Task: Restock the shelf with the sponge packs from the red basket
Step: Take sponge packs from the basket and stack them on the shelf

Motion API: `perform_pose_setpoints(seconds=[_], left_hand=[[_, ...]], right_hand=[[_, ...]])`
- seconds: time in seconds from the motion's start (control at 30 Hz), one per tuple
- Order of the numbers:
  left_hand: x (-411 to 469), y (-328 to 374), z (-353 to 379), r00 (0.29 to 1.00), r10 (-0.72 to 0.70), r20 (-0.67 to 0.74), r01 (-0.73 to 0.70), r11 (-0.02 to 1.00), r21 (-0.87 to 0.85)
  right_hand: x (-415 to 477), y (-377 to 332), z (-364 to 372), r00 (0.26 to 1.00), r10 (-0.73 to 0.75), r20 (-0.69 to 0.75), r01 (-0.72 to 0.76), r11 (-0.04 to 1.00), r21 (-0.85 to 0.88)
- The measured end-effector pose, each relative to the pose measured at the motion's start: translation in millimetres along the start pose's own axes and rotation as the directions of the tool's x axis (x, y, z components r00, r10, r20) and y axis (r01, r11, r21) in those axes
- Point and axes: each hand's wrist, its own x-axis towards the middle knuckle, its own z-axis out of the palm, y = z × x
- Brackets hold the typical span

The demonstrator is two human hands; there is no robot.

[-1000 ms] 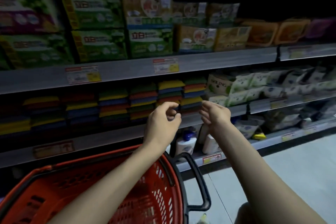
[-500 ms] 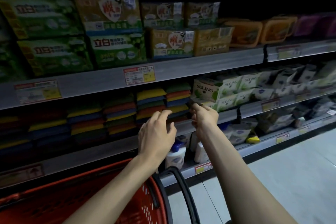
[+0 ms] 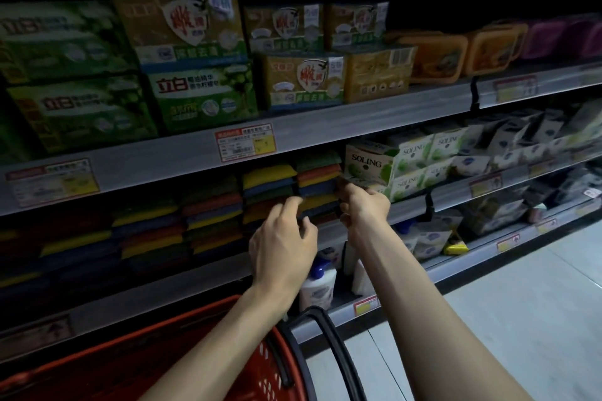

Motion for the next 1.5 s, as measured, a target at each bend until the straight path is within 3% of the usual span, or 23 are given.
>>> perform_pose_setpoints(seconds=[0.3, 0.63, 0.97, 1.13, 1.27, 1.37, 1.5], left_hand=[[-3.8, -4.6, -1.5, 0.998, -0.056, -0.009, 0.055, 0.997, -0.061], [-4.8, -14.1, -3.3, 0.997, -0.07, -0.034, 0.067, 0.994, -0.09], [-5.6, -16.8, -1.6, 0.996, -0.068, -0.061, 0.061, 0.991, -0.116], [-10.1, -26.3, -3.4, 0.986, -0.152, -0.063, 0.136, 0.969, -0.205], [-12.6, -34.3, -2.9, 0.921, -0.39, -0.003, 0.356, 0.842, -0.407], [-10.1, -37.1, -2.2, 0.833, -0.546, 0.095, 0.485, 0.636, -0.6], [-4.5, -36.6, -9.7, 0.737, -0.633, 0.237, 0.561, 0.376, -0.738]], right_hand=[[1.1, -1.9, -1.9, 1.0, 0.011, 0.0, -0.011, 1.0, -0.003], [-2.1, -8.9, -8.5, 0.995, -0.07, 0.073, 0.057, 0.985, 0.161], [-10.1, -10.8, -18.5, 0.988, -0.02, 0.153, 0.027, 0.999, -0.043], [-23.1, -10.0, -20.6, 0.995, -0.102, 0.007, 0.102, 0.987, -0.121], [-45.1, -3.6, -7.5, 0.993, -0.057, 0.107, 0.068, 0.993, -0.097], [-61.1, 4.3, 6.3, 0.978, 0.04, 0.204, -0.018, 0.994, -0.109], [-68.7, 14.9, 19.6, 0.951, 0.202, 0.233, -0.192, 0.979, -0.063]])
